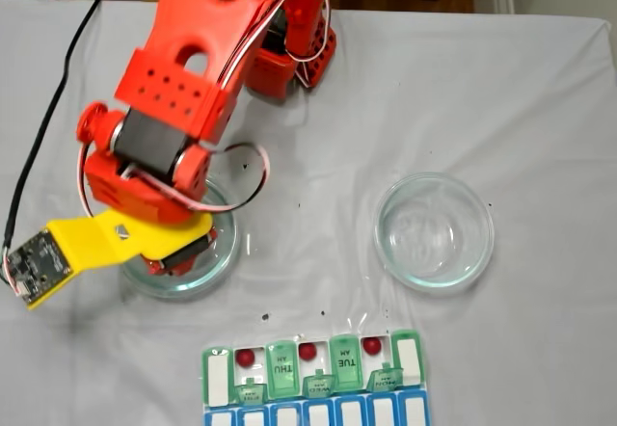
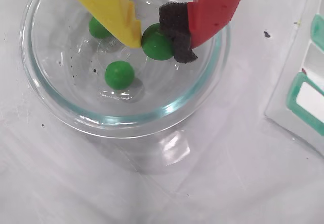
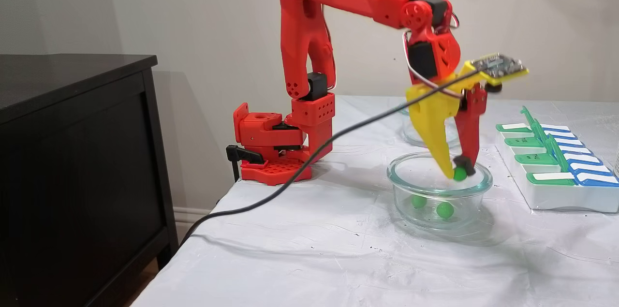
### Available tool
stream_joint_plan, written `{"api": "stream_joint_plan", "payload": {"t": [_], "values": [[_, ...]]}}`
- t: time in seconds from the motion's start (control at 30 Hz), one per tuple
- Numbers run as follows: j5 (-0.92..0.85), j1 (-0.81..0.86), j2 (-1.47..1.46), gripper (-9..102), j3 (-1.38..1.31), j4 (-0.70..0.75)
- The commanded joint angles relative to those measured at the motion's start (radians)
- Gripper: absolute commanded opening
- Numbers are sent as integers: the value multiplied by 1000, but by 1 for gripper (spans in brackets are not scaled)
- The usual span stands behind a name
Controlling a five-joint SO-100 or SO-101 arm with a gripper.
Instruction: Sort medicines into box.
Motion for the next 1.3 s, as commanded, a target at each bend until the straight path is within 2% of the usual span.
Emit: {"api": "stream_joint_plan", "payload": {"t": [0.0,0.17,0.37,0.47,0.67,0.9,1.27], "values": [[52,-46,229,0,-64,38],[196,-183,350,0,-32,3],[333,-371,357,0,58,-140],[445,-453,296,0,97,-247],[588,-560,137,0,64,-318],[589,-627,29,0,100,-454],[638,-680,-87,0,72,-577]]}}
